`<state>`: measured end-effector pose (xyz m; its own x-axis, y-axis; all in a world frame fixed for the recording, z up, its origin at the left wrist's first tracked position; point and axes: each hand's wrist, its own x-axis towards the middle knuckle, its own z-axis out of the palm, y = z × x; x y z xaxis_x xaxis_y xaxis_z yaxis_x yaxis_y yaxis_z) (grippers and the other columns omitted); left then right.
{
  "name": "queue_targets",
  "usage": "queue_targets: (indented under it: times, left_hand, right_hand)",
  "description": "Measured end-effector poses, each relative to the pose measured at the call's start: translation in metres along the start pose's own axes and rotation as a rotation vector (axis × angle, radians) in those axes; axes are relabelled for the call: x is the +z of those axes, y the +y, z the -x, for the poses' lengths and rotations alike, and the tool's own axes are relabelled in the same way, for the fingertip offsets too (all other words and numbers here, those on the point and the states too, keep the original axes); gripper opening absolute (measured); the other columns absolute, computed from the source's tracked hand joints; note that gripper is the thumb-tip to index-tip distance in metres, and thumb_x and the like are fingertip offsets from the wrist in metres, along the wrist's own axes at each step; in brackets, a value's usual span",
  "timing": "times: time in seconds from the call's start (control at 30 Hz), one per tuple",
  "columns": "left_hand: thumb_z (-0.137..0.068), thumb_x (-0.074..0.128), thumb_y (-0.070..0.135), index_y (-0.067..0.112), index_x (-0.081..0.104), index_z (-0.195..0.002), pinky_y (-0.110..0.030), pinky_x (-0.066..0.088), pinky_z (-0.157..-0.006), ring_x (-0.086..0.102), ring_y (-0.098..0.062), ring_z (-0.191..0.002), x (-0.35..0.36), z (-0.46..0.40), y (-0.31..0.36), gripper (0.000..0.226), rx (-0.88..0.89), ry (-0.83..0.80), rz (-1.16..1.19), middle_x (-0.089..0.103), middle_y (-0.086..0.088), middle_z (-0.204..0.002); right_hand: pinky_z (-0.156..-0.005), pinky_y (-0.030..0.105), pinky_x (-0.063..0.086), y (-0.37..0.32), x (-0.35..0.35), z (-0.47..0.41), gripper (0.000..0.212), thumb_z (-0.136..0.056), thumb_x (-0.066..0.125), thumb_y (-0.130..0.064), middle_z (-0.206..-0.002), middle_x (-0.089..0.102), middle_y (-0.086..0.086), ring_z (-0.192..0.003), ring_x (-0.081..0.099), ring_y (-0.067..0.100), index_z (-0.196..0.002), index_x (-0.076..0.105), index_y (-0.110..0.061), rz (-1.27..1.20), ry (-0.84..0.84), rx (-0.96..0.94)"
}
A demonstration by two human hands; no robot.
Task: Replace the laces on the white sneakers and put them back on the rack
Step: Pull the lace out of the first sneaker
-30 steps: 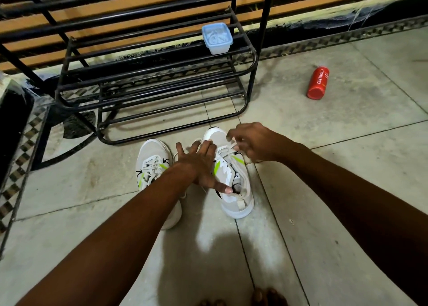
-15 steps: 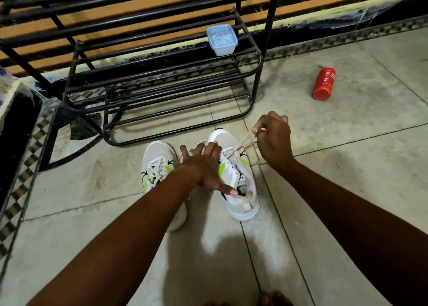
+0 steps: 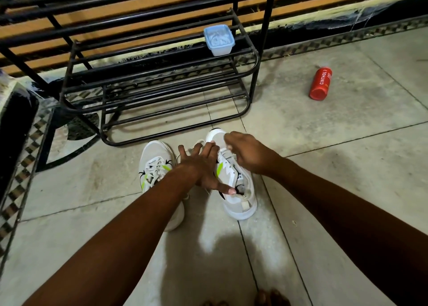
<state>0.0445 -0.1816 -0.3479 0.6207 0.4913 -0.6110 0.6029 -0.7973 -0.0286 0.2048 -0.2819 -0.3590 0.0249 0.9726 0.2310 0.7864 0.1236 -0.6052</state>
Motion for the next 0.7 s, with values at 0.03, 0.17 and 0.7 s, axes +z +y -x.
queue_targets:
  times: [0.03, 0.17, 0.7]
  left_hand:
    - [-0.044, 0.051, 0.107, 0.025, -0.014, -0.162, -0.077, -0.007, -0.114, -0.014, -0.028, -0.158, 0.001, 0.001, -0.001, 0.158, 0.002, 0.001, -0.001, -0.018, 0.006, -0.171]
    - [-0.047, 0.050, 0.107, 0.025, -0.014, -0.162, -0.077, -0.005, -0.115, -0.015, -0.027, -0.158, 0.003, 0.003, -0.003, 0.155, 0.004, -0.002, -0.006, -0.020, 0.007, -0.170]
    - [-0.051, 0.056, 0.102, 0.036, -0.015, -0.161, -0.077, -0.007, -0.114, -0.016, -0.024, -0.157, 0.022, 0.003, -0.013, 0.147, 0.073, 0.094, 0.210, -0.024, 0.021, -0.166]
  right_hand:
    - [-0.071, 0.029, 0.042, 0.001, 0.006, -0.002, 0.030, -0.080, 0.051, -0.003, -0.090, 0.051, 0.000, -0.077, 0.043, 0.012, -0.107, 0.049, -0.017, 0.104, -0.102, -0.076]
    - [-0.070, 0.046, 0.052, 0.005, 0.017, -0.016, 0.038, -0.076, 0.049, -0.016, -0.088, 0.060, 0.013, -0.082, 0.058, 0.036, -0.113, 0.043, -0.025, 0.410, -0.235, -0.138]
    - [-0.076, 0.023, 0.033, 0.008, 0.015, -0.014, 0.028, -0.085, 0.055, 0.006, -0.086, 0.051, -0.002, -0.085, 0.051, 0.015, -0.075, 0.057, -0.020, -0.029, -0.267, 0.338]
